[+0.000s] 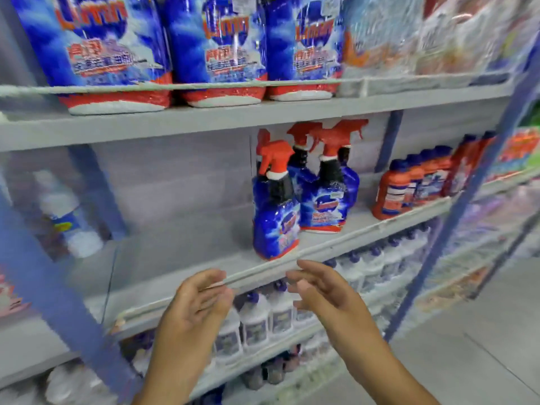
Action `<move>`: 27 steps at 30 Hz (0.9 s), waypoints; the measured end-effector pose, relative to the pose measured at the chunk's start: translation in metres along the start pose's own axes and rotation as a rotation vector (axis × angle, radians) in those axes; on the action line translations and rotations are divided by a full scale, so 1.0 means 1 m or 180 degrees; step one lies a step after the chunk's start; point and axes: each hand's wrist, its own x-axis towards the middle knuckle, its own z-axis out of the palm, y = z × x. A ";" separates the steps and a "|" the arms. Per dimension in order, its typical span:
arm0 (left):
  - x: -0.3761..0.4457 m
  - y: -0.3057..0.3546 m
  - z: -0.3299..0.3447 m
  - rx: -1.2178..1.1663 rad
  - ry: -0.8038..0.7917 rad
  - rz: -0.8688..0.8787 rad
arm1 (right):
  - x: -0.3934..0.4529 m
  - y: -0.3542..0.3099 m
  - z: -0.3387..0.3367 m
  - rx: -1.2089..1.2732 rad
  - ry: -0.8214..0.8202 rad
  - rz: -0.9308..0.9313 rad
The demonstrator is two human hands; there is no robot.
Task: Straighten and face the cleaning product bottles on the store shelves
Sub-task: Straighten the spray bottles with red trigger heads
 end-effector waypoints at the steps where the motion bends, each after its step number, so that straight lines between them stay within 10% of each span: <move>1: 0.004 0.000 0.014 0.0027 0.0017 -0.0012 | 0.004 -0.003 -0.014 0.0011 0.0031 0.0028; 27: 0.164 -0.011 0.121 0.1646 -0.0032 -0.0030 | 0.264 -0.039 -0.128 -0.1912 -0.0028 -0.0404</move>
